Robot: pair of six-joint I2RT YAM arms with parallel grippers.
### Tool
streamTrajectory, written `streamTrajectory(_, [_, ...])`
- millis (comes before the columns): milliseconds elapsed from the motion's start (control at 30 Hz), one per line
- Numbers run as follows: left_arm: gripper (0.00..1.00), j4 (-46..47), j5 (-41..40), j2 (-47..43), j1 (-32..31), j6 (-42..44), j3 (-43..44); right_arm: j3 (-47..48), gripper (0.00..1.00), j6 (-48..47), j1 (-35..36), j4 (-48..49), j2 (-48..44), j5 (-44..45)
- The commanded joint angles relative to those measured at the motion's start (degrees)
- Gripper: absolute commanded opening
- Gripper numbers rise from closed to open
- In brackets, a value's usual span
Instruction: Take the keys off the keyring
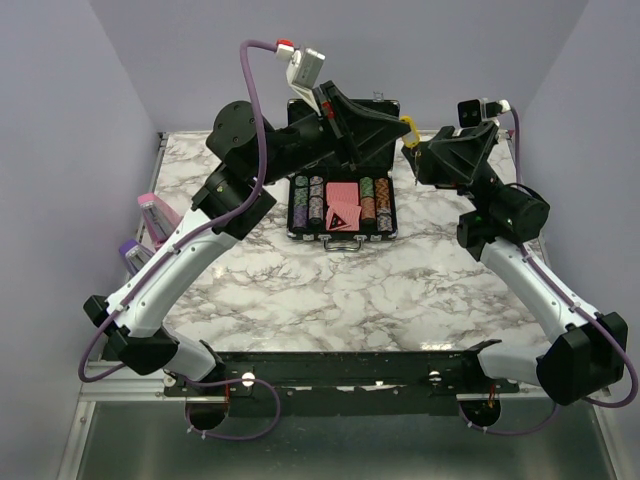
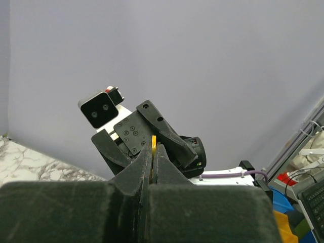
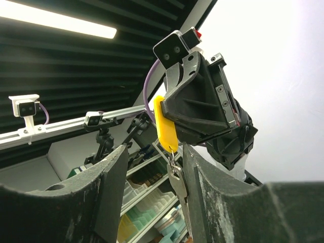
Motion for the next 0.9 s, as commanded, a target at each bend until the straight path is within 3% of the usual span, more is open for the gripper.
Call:
streamTrajectory(0, [0.0,1.6,-0.8,-1.7,0.4,0.2,-0.9,0.4,0.54,10.7,0.3,25.4,0.3,1.3])
streamTrajectory(867, [0.0,3.6,-9.7,-5.3,0.6,0.7,-7.0,-1.3,0.45,9.4,0.6,24.2,0.1,1.2])
